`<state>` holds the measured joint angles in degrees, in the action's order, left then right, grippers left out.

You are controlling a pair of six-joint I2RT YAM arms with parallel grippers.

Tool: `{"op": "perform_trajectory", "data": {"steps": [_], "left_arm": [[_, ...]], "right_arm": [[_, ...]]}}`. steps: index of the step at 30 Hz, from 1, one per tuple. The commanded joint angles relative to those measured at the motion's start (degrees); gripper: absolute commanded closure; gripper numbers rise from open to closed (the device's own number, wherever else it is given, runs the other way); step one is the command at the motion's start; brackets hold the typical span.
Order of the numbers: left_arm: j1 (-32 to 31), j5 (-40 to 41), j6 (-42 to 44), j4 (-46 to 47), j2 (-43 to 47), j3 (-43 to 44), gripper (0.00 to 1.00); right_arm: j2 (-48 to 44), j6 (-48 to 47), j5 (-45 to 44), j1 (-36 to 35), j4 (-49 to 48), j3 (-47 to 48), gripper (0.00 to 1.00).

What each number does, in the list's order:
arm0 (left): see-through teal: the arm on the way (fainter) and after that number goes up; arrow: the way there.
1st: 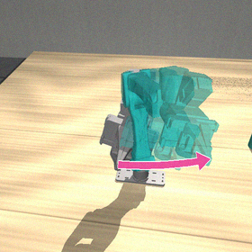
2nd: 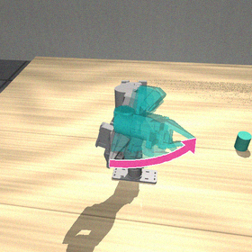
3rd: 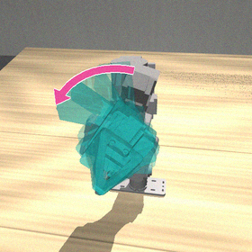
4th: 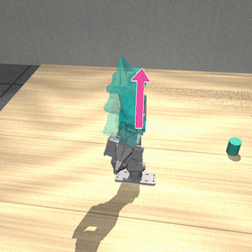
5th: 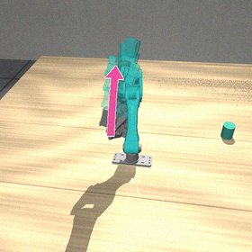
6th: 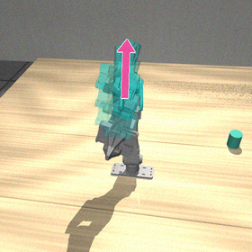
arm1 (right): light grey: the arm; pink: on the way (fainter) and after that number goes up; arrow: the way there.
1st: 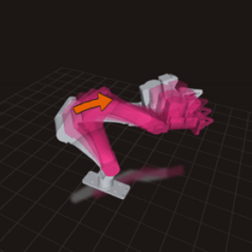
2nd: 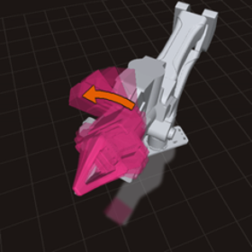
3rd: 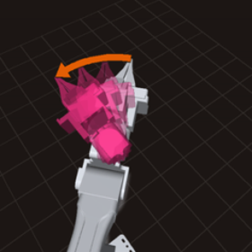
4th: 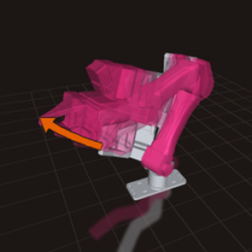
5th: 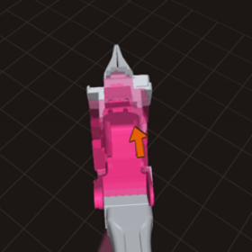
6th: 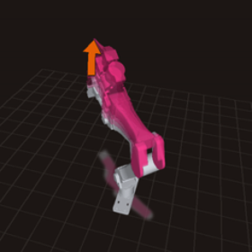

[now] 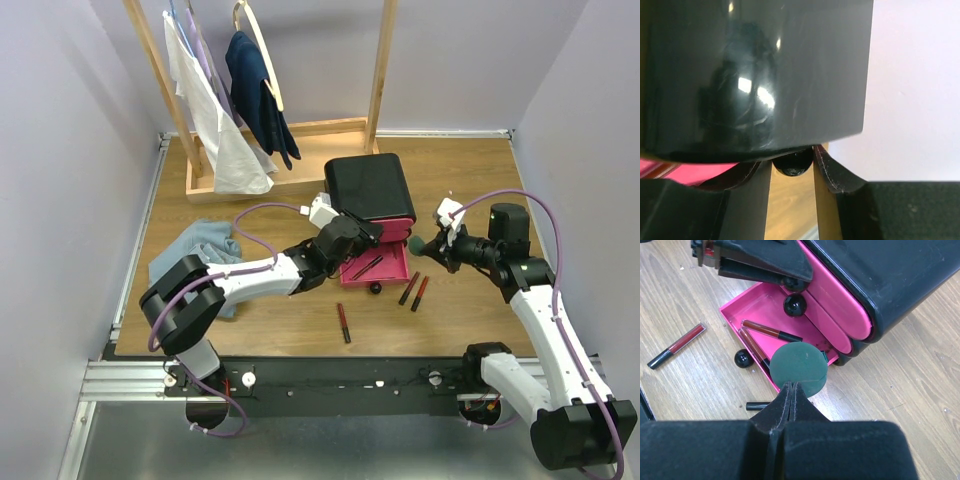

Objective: Organize the makeup
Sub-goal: Open the drawer in the storage box.

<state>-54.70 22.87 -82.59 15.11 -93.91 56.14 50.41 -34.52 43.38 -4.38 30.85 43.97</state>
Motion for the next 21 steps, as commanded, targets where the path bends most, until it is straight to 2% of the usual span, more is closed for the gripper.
{"op": "perform_trajectory", "data": {"steps": [1,9,21], "left_arm": [[-0.1,-5.5,-0.1,0.6,3.5,-5.8,0.75],[-1.9,-11.9,-1.6,3.0,8.1,-12.0,0.76],[-2.3,-13.1,-1.1,3.3,7.6,-12.0,0.74]], "right_arm": [[-0.3,0.2,1.6,0.4,-1.2,-0.5,0.99],[0.7,0.5,1.8,0.4,-2.3,0.2,1.00],[0.2,-2.8,3.7,0.3,1.8,3.7,0.99]]}}
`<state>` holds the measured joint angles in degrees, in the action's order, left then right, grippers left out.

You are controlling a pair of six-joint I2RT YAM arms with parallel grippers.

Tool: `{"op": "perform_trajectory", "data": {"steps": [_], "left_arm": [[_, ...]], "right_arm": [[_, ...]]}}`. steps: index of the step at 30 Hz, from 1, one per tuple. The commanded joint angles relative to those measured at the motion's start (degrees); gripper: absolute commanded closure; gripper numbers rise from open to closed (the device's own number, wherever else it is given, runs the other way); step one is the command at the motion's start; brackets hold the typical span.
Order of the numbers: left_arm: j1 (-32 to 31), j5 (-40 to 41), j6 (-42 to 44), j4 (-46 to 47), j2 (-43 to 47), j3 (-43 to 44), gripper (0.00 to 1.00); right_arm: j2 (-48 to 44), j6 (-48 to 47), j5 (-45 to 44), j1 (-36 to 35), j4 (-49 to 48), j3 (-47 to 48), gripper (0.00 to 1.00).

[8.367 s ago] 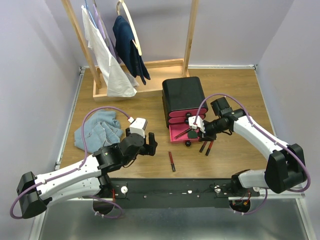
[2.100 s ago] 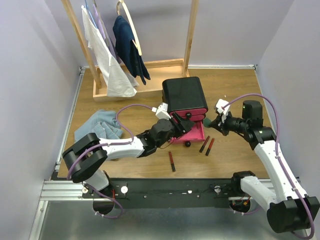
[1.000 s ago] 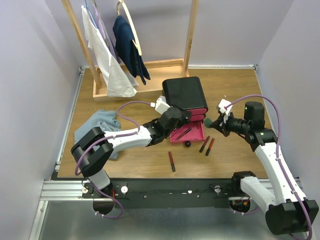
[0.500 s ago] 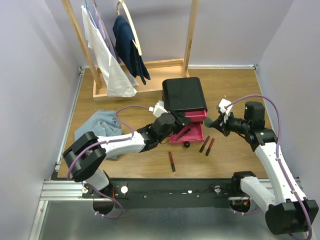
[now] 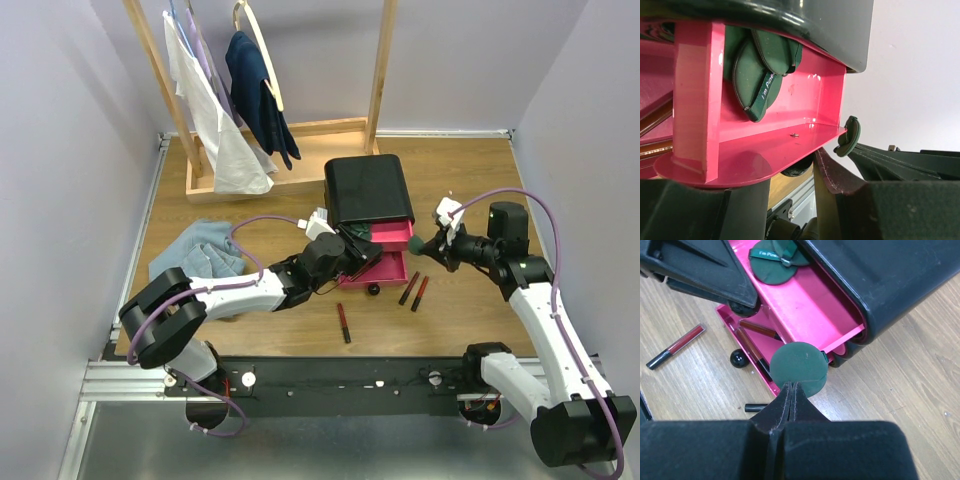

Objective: Organize the makeup
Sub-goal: Open the drawer in the storage box, then place the makeup tool in the drawer.

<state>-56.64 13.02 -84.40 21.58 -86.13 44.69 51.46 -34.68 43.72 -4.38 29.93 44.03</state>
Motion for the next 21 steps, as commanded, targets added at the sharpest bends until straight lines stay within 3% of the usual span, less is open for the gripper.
{"op": "perform_trajectory", "data": {"steps": [1,5,12,16,21], "left_arm": [[-0.3,-3.3,1.3,-3.4,-0.2,-0.4,0.74],[-0.3,-3.3,2.3,-4.5,0.3,0.4,0.68],[0.7,-4.0,3.5,-5.2,2.8,-0.3,0.31],[1.6,-4.2,5.9,-6.2,5.6,-0.7,0.20],[3.1,-5.0,9.1,-7.6,10.9,-2.4,0.15]], "right_arm": [[-1.0,-3.4,4.1,0.3,3.3,4.0,0.99],[1.0,-4.2,6.2,0.3,4.0,6.5,0.99],[10.1,-5.6,7.6,-0.4,3.9,13.9,0.99],[13.4,-7.2,5.6,-3.0,3.8,15.5,0.99],[16.7,-9.3,3.7,-6.0,4.8,16.5,0.99]]}}
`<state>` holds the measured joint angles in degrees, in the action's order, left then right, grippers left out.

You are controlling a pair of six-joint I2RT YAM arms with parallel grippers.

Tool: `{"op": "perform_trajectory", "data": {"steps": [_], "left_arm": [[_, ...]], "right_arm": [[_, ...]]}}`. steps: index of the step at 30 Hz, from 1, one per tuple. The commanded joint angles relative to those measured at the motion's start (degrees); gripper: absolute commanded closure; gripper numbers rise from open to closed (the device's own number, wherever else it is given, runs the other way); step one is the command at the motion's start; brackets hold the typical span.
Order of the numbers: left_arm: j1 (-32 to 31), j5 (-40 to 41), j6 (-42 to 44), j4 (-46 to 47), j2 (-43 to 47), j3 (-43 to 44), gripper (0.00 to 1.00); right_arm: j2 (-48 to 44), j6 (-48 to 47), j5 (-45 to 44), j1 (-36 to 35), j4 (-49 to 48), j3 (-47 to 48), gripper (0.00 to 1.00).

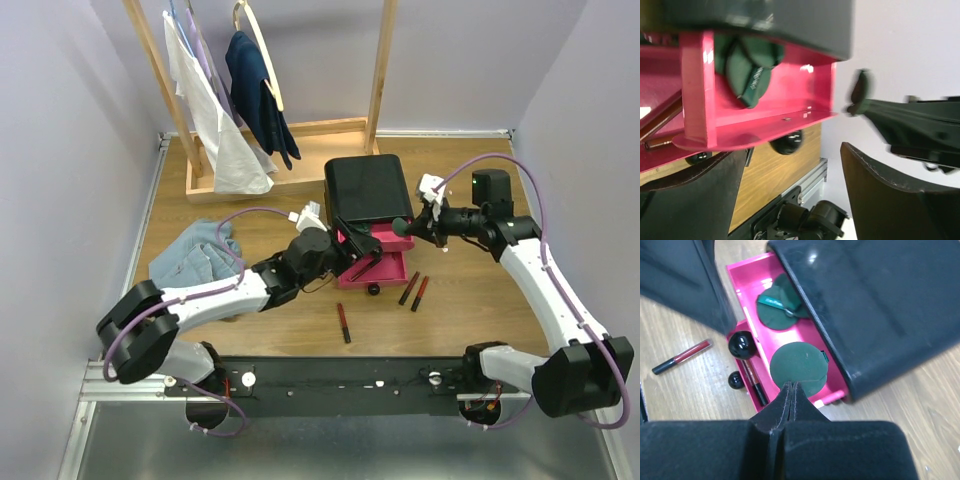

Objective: Organize the makeup
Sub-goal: Place the makeup tool in the drawer, then close the drawer in the storage box.

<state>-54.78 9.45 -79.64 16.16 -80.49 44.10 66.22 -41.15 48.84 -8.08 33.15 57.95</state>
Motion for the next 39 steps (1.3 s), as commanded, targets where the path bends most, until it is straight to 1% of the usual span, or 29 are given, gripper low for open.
{"op": "perform_trajectory", "data": {"steps": [1,5,6,8,9,11,12,13,16,19,21,23,24,26,27,28,29,30,31,32,33,34,38,39], "left_arm": [[1.4,-1.5,5.4,-2.6,6.2,-2.2,0.14],[1.9,-0.7,8.8,-6.0,12.2,-3.6,0.14],[2.0,0.0,9.1,-7.8,13.3,-4.4,0.14],[2.1,0.8,9.9,-9.4,16.2,-5.2,0.14],[2.3,1.2,10.3,-10.5,17.3,-6.2,0.14],[2.6,2.7,10.8,-11.8,20.4,-7.3,0.14],[2.7,3.3,10.9,-13.0,21.6,-8.4,0.14],[2.8,4.2,11.2,-13.4,22.7,-8.9,0.14],[3.1,5.6,12.3,-16.1,26.6,-10.3,0.13],[3.5,6.7,13.4,-19.3,30.0,-11.3,0.13],[3.6,7.3,13.8,-20.8,32.5,-12.2,0.13],[3.6,7.6,14.4,-21.5,33.9,-12.9,0.12],[3.7,7.7,14.6,-22.1,35.0,-13.5,0.12],[3.8,7.7,15.4,-23.1,35.9,-14.0,0.12],[3.8,7.4,15.6,-23.9,36.6,-14.5,0.12],[3.8,7.3,16.0,-24.4,36.7,-14.6,0.12],[3.8,7.2,16.8,-24.9,36.8,-14.7,0.12],[3.8,7.0,17.2,-25.4,37.1,-15.0,0.12],[3.9,6.8,17.5,-25.9,37.1,-15.3,0.12],[3.9,6.6,17.6,-26.2,37.0,-15.6,0.12],[3.9,6.5,17.7,-26.4,37.2,-16.4,0.12],[3.9,6.2,17.6,-26.4,37.4,-16.9,0.12],[3.9,5.4,16.3,-25.7,38.4,-19.5,0.12],[3.9,5.4,16.1,-25.7,38.8,-20.3,0.12]], "right_arm": [[2.2,-3.0,-2.2,-3.4,1.6,2.6,0.99],[3.4,-3.7,-5.2,-6.0,1.0,2.0,0.97],[3.7,-3.2,-5.7,-6.2,0.9,1.7,0.92],[4.5,-2.5,-6.6,-6.7,-0.2,1.7,0.86],[4.6,-1.6,-6.9,-6.8,-0.6,1.8,0.81],[5.0,-0.4,-7.6,-6.8,-1.7,2.3,0.77],[5.3,0.1,-8.0,-6.9,-1.8,2.7,0.68],[5.4,0.3,-8.2,-6.9,-1.8,3.3,0.65],[5.7,1.2,-9.2,-6.9,-2.0,4.0,0.59],[5.0,1.9,-8.6,-6.9,-2.1,5.2,0.57],[4.1,2.4,-7.7,-6.9,-2.0,6.5,0.57],[3.7,0.5,-3.6,-6.9,0.9,7.8,0.61],[2.9,-2.1,-1.7,-6.8,2.0,8.4,0.68],[2.3,-4.3,4.4,-6.9,5.3,8.5,0.77],[2.1,-8.4,6.8,-6.9,7.2,8.4,0.84],[2.2,-10.9,10.7,-6.9,9.1,8.0,0.87],[2.4,-13.7,12.3,-7.0,14.2,7.7,0.89],[2.8,-20.4,13.5,-7.0,16.9,7.4,0.94],[3.5,-23.2,14.3,-7.4,18.9,6.5,0.96],[3.7,-25.4,14.4,-7.6,22.1,5.6,0.98],[3.7,-28.9,14.1,-7.8,23.2,4.9,0.99],[3.7,-29.2,11.8,-9.1,23.5,4.1,1.00],[2.4,-26.8,4.6,-12.3,18.9,-0.4,1.00],[2.3,-24.4,3.4,-12.7,17.6,-1.0,1.00]]}}
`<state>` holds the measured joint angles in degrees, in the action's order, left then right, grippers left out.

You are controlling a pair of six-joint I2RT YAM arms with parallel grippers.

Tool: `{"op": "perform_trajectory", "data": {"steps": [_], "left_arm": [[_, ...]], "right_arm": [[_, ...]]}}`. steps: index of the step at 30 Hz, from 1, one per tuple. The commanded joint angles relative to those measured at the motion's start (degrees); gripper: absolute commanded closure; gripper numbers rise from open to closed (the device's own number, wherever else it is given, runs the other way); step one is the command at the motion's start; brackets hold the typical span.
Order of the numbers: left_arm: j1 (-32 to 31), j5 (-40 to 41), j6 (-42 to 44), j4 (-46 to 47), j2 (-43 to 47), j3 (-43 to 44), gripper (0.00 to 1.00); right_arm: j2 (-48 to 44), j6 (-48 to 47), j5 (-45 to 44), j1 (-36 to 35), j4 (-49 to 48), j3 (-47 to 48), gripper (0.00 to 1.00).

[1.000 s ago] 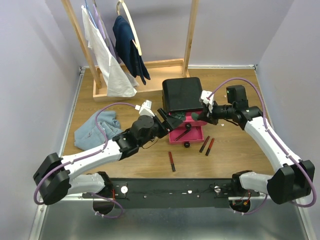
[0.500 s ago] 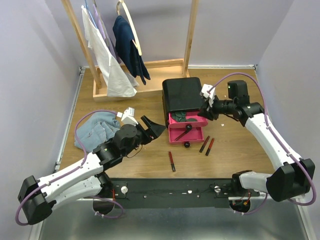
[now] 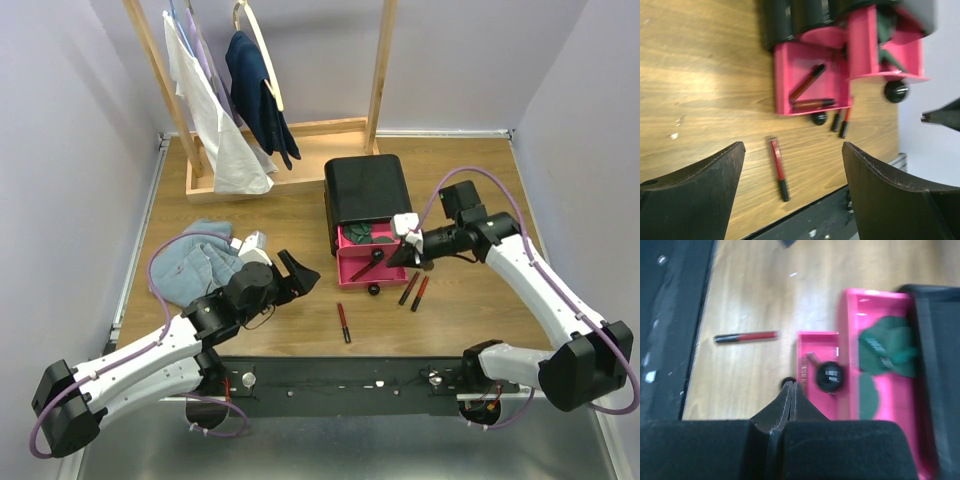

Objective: Organize the makeup
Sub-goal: Close the drawer in the storage box.

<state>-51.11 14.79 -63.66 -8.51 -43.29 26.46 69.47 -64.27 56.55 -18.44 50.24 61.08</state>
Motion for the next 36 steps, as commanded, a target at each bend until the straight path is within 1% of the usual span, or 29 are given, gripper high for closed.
{"op": "perform_trajectory", "data": {"steps": [1,2,3,5,7,8,11,12,14,15,17,18,24,27,29,32,34,36], "left_arm": [[0.2,0.1,-0.2,-1.1,1.9,-3.0,0.12],[0.2,0.0,-0.5,-1.0,2.2,-3.3,0.12],[0.2,0.0,-0.7,-1.0,2.6,-3.7,0.12],[0.2,-0.1,-0.9,-1.0,2.8,-4.0,0.12],[0.2,-0.5,-0.8,-0.8,3.0,-4.3,0.12],[0.2,-0.6,-0.3,-0.7,2.9,-4.3,0.12],[0.3,-2.0,0.5,0.9,2.9,-4.7,0.12],[0.3,-2.3,0.8,1.3,2.9,-5.0,0.12],[0.2,-3.0,1.0,2.0,2.8,-5.2,0.12],[0.2,-3.2,1.3,2.1,2.4,-5.0,0.12],[0.3,-3.7,1.4,2.4,2.0,-4.9,0.12],[0.3,-3.9,1.5,2.4,1.5,-4.9,0.12],[0.2,-6.2,2.9,3.4,-1.7,-4.1,0.13],[0.2,-7.3,3.6,3.8,-4.2,-2.8,0.15],[0.1,-8.0,3.2,4.1,-5.6,-1.7,0.18],[-1.1,-8.8,2.2,5.1,-9.3,-0.3,0.23],[-2.5,-8.2,1.4,4.7,-12.7,1.5,0.26],[-5.7,-6.9,0.6,3.8,-16.2,3.1,0.27]], "right_arm": [[-1.1,0.6,-7.1,-3.1,-1.2,-4.7,1.00],[-1.0,2.6,-8.7,-3.4,-4.7,-5.2,0.99],[-0.7,5.2,-10.3,-3.6,-6.2,-6.1,0.99],[-0.2,6.5,-15.1,-4.2,-10.5,-6.8,0.99],[0.4,10.6,-18.7,-4.6,-14.6,-7.6,0.99],[0.7,11.3,-21.4,-4.6,-17.9,-7.6,0.99],[2.2,15.7,-25.7,-4.8,-24.3,-6.7,0.99],[2.7,17.9,-26.7,-4.9,-25.9,-6.3,0.98],[3.9,20.3,-29.6,-4.9,-30.0,-5.5,0.91],[4.3,22.7,-30.8,-4.9,-31.4,-5.3,0.81],[5.7,24.5,-33.4,-4.9,-33.9,-4.5,0.75],[5.9,25.3,-33.8,-4.9,-34.2,-4.1,0.70],[6.4,27.8,-33.2,-4.9,-34.3,-3.9,0.55],[5.3,27.8,-29.9,-4.9,-30.0,-3.1,0.56],[3.1,26.6,-27.0,-4.9,-25.9,-2.5,0.57],[-0.5,26.2,-24.7,-4.7,-22.4,-3.5,0.57],[-2.3,28.7,-24.4,-4.0,-22.5,-4.9,0.57],[-4.6,30.8,-24.3,-2.7,-23.4,-7.4,0.57]]}}
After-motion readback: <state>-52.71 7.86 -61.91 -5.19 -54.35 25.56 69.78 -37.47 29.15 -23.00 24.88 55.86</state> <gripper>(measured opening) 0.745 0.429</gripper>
